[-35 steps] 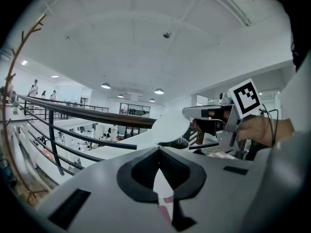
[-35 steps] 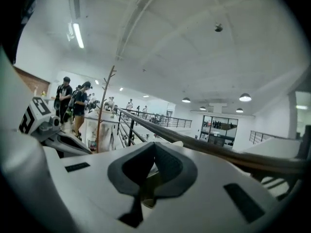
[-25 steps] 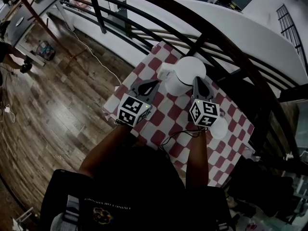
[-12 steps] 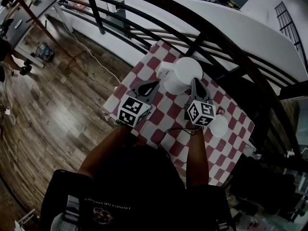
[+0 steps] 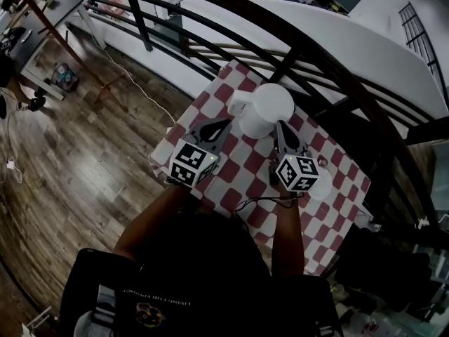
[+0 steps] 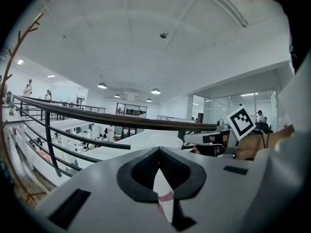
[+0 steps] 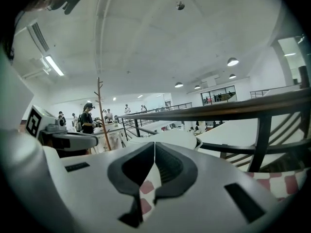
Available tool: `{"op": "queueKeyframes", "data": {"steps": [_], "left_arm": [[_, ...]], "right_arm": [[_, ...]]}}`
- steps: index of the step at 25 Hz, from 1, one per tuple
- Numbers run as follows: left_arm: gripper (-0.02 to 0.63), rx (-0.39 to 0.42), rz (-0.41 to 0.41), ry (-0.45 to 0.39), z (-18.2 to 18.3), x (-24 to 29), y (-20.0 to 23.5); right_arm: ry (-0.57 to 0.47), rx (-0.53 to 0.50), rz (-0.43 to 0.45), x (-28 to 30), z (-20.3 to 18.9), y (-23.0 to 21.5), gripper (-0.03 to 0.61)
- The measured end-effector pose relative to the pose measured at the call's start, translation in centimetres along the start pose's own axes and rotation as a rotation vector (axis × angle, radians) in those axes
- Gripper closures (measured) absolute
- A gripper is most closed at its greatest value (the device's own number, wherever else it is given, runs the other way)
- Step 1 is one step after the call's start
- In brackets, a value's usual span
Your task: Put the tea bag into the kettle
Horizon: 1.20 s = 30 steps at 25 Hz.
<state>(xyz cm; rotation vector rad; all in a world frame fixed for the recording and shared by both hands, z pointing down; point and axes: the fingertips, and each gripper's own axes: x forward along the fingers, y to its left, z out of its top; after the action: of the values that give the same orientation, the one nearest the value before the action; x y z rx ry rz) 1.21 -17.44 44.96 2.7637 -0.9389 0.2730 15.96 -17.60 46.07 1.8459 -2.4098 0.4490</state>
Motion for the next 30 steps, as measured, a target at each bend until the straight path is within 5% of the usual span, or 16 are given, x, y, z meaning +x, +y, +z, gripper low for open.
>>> {"op": "queueKeyframes", "data": {"steps": [12, 18, 30], "left_arm": [[0.611, 0.024, -0.047, -0.014, 1.4, -4.4, -0.9], [0.611, 0.017, -0.084, 0.033, -0.4, -6.9, -2.4], [0.611, 0.003, -0.156, 0.093, -3.0, -6.5, -5.1]], "right_arm": [[-0.05, -0.108, 0.089, -8.6, 1.9, 7.4, 0.563], [-0.077, -0.064, 0.019, -12.6, 0.7, 8.1, 0.565], [-0.057, -0.095, 0.057, -12.4, -0.1, 10.2, 0.565]]}}
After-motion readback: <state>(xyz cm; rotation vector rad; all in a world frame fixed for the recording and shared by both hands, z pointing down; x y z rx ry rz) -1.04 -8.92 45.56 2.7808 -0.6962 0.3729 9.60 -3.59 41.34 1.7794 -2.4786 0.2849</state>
